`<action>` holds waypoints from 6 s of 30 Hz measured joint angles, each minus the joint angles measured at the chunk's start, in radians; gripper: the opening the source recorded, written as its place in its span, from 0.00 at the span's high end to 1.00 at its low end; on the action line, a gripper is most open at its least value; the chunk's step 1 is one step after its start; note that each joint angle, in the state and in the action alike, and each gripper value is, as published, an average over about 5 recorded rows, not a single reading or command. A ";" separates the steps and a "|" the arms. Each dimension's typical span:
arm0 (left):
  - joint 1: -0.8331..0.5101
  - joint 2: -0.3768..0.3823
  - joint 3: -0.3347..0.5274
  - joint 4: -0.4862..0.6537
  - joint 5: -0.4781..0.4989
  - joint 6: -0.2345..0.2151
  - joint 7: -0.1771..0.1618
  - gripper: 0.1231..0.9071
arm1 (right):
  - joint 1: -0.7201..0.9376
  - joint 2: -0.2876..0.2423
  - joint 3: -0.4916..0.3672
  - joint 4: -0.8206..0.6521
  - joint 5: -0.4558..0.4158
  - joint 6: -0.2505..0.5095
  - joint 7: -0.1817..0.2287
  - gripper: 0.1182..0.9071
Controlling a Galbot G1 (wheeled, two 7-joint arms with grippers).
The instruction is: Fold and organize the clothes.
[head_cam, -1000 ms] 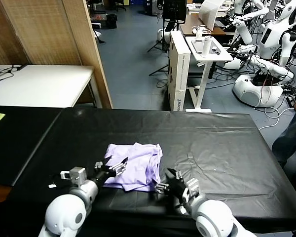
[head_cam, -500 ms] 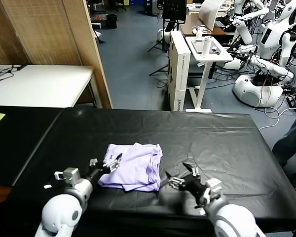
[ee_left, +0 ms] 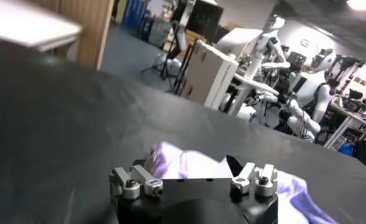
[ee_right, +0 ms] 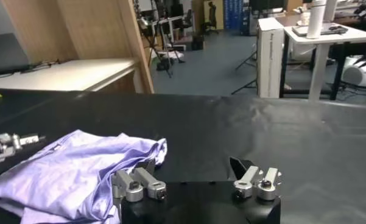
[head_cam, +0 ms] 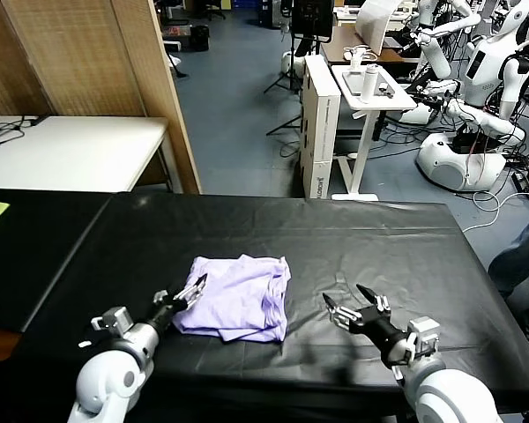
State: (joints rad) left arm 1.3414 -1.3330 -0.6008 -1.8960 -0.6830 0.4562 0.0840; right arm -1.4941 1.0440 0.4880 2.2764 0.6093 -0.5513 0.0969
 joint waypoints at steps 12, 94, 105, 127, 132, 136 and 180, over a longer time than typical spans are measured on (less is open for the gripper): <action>-0.001 -0.013 -0.021 0.039 -0.113 0.015 0.000 0.00 | 0.001 0.003 0.000 -0.006 -0.003 -0.001 0.000 0.00; 0.028 -0.033 0.242 -0.209 0.240 0.060 -0.115 0.68 | 0.155 0.040 -0.102 -0.162 0.165 -0.037 0.039 0.00; 0.067 0.032 0.171 -0.292 0.248 0.022 -0.117 0.01 | 0.313 0.110 -0.282 -0.266 0.302 -0.072 0.049 0.00; 0.106 0.051 0.061 -0.311 0.255 0.010 -0.117 0.00 | 0.413 0.214 -0.399 -0.418 0.229 -0.039 0.026 0.89; 0.109 0.060 0.043 -0.300 0.250 0.005 -0.117 0.00 | 0.407 0.147 -0.348 -0.390 0.195 -0.064 0.024 0.97; 0.106 0.061 0.037 -0.288 0.242 0.002 -0.120 0.00 | 0.390 0.072 -0.291 -0.375 0.186 -0.087 0.014 0.97; 0.242 0.203 -0.033 -0.303 0.110 -0.254 -0.196 0.00 | 0.045 -0.044 0.048 -0.093 -0.153 0.119 -0.072 0.00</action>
State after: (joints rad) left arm 1.5832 -1.1299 -0.6339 -2.1990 -0.5732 0.2024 -0.1119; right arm -1.4494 0.9996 0.5365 2.1831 0.4566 -0.4319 0.0245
